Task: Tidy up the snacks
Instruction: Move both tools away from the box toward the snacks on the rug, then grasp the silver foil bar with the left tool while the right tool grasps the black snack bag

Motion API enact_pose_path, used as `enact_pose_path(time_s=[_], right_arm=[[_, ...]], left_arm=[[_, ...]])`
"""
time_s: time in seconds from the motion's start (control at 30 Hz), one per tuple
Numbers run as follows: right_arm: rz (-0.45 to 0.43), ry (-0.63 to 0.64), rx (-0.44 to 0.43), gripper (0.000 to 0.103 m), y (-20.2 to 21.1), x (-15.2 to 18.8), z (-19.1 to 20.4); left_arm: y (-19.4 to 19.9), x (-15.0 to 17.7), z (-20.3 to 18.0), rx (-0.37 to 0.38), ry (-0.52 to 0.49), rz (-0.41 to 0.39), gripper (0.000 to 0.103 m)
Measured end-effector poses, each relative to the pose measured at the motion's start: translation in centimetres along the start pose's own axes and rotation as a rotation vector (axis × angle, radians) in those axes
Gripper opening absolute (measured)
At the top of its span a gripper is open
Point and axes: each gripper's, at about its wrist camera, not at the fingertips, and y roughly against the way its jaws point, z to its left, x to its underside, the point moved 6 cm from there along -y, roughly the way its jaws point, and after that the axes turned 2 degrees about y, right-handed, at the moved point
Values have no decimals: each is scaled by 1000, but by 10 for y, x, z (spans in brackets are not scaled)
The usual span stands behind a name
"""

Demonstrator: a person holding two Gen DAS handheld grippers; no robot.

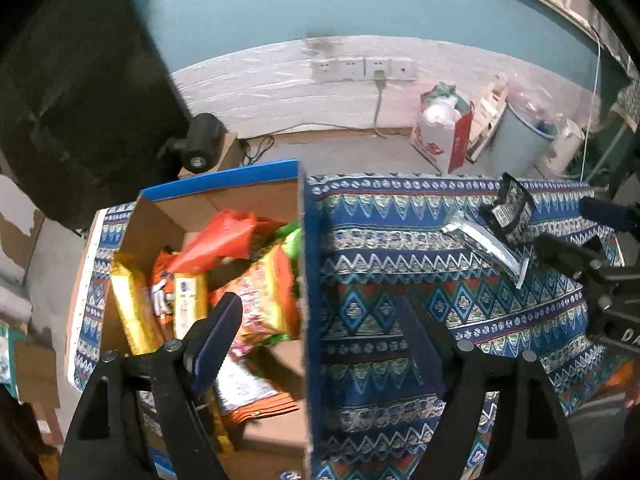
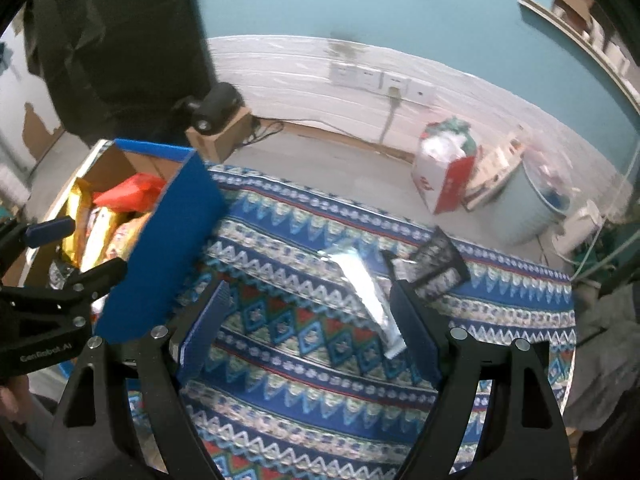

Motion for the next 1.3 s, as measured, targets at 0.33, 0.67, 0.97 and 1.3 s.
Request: enact_pose_path(time_s=[0.33, 0.67, 0.97, 1.3], right_arm=[[55, -59, 112, 82, -17, 22, -74], [152, -143, 166, 82, -84, 44, -126], [243, -151, 203, 82, -129, 67, -145], [315, -118, 180, 82, -148, 88, -127]], left_arm=[[-31, -7, -43, -20, -78, 32, 81], [-69, -16, -79, 2, -109, 87, 81], [-109, -16, -98, 43, -97, 173, 81], [-123, -17, -96, 56, -73, 206, 81]])
